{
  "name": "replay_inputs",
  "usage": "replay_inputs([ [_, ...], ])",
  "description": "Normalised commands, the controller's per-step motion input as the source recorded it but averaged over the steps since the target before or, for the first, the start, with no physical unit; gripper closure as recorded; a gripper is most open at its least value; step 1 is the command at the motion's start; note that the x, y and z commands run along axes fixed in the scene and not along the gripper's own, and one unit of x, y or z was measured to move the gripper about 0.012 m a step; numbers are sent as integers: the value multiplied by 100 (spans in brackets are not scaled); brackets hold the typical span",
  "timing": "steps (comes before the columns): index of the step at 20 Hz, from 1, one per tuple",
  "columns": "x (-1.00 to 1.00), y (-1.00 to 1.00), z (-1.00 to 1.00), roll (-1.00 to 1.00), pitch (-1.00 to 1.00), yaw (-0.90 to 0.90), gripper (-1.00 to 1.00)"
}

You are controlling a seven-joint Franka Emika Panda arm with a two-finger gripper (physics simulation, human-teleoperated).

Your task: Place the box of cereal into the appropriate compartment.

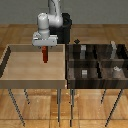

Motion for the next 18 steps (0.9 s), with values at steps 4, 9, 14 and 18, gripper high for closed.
replay_inputs([
  [4,0,0,0,0,0,0,100],
  [9,0,0,0,0,0,0,100],
  [14,0,0,80,0,0,0,100],
  [18,0,0,100,0,0,0,100],
])
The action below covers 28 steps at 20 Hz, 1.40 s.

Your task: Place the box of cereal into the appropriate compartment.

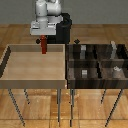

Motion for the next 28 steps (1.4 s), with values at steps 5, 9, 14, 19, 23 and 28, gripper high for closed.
replay_inputs([
  [5,0,80,20,0,0,0,100],
  [9,0,100,0,0,0,0,100],
  [14,0,20,30,0,0,0,100],
  [19,0,40,0,0,0,0,100],
  [23,0,100,0,0,0,0,100],
  [28,0,100,0,0,0,0,100],
])
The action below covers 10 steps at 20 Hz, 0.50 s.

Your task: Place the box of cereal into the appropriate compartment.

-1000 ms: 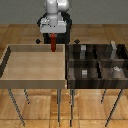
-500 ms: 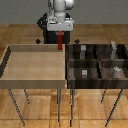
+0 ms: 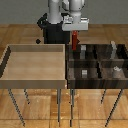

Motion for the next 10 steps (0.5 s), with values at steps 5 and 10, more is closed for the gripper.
replay_inputs([
  [5,0,100,0,0,0,0,100],
  [10,0,100,0,0,0,0,100],
])
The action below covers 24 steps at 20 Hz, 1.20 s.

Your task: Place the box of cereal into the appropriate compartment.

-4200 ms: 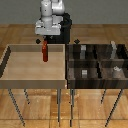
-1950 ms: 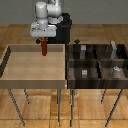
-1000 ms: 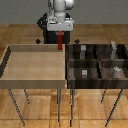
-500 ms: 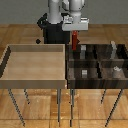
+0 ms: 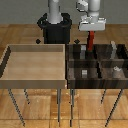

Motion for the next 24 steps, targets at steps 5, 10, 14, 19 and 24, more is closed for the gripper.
replay_inputs([
  [5,0,100,0,0,0,0,100],
  [10,0,100,0,0,0,0,100],
  [14,0,25,-50,0,0,0,100],
  [19,0,0,-100,0,0,0,100],
  [24,0,0,-100,0,0,0,100],
])
